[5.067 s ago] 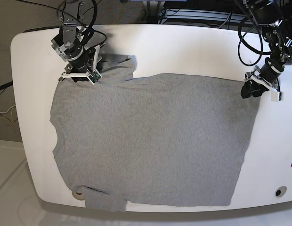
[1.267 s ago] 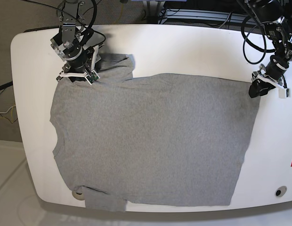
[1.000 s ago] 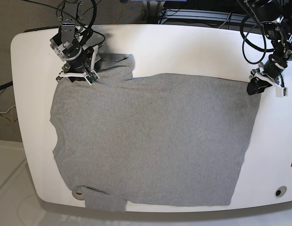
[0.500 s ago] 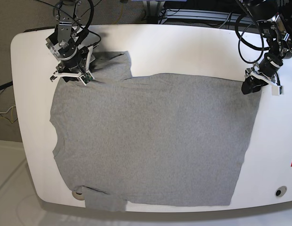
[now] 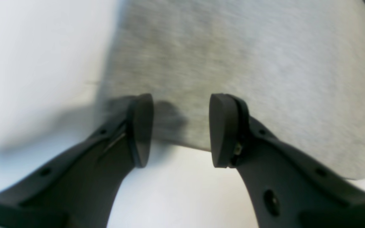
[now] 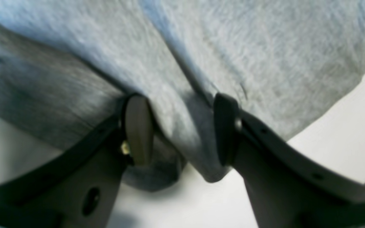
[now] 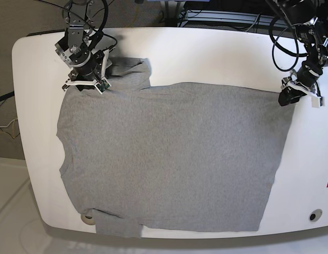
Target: Fold the T-shirt properly
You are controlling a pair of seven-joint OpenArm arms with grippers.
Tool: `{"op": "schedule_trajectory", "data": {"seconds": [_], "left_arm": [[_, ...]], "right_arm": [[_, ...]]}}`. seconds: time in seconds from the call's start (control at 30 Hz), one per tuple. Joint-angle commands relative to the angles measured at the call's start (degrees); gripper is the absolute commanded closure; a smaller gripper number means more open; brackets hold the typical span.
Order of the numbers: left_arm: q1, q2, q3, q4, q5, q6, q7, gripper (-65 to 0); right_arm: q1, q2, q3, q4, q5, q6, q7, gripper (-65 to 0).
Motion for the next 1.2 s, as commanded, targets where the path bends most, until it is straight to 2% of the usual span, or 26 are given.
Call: {"op": "schedule_trajectory", "data": {"seconds": [0.0,0.03,0.3,0.37,0.63,0.7,0.9,0.97,1.17], "left_arm": [[-0.5,-2.75,-0.01,0.81,-0.73,0.27,-0.76,-26.4],[-0.46,-3.86,0.32,0.83,-0.57,0.63,-0.93,-26.5],[-0.31,-5.68,0.99,0.89,-0.59,0.67,-1.2,-26.6],[-0.36,-6.35,0.56,0.49,-0.66,-0.56,-1.43,-26.8],[-0.12,-6.42,-0.05,0.69,-0.43,-1.96,-1.54,-26.2],[-0.02,-6.1,-0.42,0.58,-0.51,-3.14,-0.51,-26.5],[0.05,-5.61,-1.19,0.28,-0.76,-3.14,0.39,-26.7],[-0.05,-5.66,-0.41,-0.13,-0.62,-2.22,-0.17,-26.9],[-0.33,-5.53,-0.32,-0.66,-0.45,-1.69,-0.19,-26.9]], "right_arm": [[0.08,0.38,0.25,0.41,0.24,-0.29,0.72,-30.1],[-0.07,0.34,0.23,0.5,0.29,-0.29,1.07,-30.4],[-0.01,0.28,0.35,0.19,0.57,-0.29,1.3,-30.7],[-0.17,0.32,0.1,0.95,0.59,-0.29,1.04,-27.4],[-0.07,0.24,0.01,1.72,0.53,-0.29,0.95,-11.3],[0.37,0.19,0.16,2.05,0.5,-0.29,1.07,-13.0],[0.52,0.24,0.12,2.76,0.79,-0.29,0.78,-22.7],[0.13,0.3,0.02,1.79,1.13,-0.29,1.28,-26.8],[0.34,0.27,-0.07,1.6,1.09,-0.29,1.22,-25.6]]}}
